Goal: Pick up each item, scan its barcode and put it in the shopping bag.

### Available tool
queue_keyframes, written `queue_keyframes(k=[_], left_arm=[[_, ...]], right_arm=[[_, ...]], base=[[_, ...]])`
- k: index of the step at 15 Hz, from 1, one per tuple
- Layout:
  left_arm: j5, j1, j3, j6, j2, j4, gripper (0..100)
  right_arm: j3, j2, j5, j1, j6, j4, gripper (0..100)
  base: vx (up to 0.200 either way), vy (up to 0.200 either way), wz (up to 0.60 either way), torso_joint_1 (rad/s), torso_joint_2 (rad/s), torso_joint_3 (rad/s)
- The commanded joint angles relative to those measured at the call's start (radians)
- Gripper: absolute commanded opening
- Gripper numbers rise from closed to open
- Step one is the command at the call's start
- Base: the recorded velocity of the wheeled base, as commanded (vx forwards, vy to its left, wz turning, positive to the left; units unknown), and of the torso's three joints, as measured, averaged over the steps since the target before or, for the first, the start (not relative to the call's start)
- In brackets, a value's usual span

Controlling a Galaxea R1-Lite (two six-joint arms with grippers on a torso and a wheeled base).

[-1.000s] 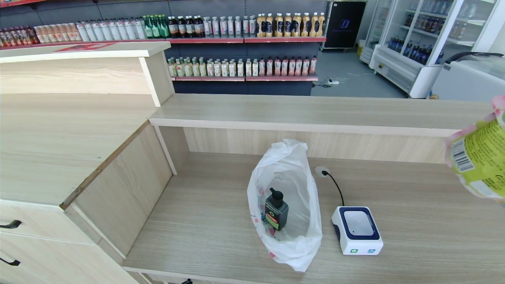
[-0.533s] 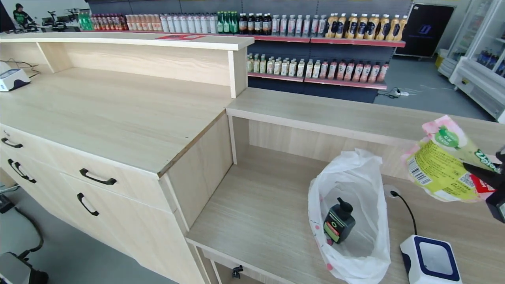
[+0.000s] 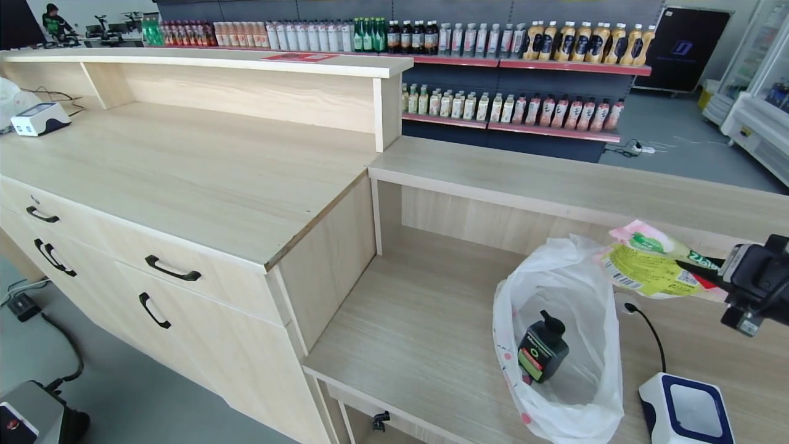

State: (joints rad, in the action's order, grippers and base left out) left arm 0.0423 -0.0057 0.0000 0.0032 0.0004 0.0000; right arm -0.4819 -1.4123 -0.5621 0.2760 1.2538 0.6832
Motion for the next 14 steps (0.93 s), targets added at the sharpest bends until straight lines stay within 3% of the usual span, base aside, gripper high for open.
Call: queue_keyframes(k=[1,14], left_arm=[[0.001,0.0,0.0,0.0,0.001,0.0,100],[-0.001,0.0,0.0,0.0,0.001,0.0,100]], right_arm=[[-0.001,-0.116,-0.093,0.091,0.108,0.002,0],[-0.009,-0.283,-0.234,0.108,0.453,0.01,0]], base=[[0.0,0.0,0.0,0.0,0.0,0.0],[0.0,0.0,0.0,0.0,0.0,0.0]])
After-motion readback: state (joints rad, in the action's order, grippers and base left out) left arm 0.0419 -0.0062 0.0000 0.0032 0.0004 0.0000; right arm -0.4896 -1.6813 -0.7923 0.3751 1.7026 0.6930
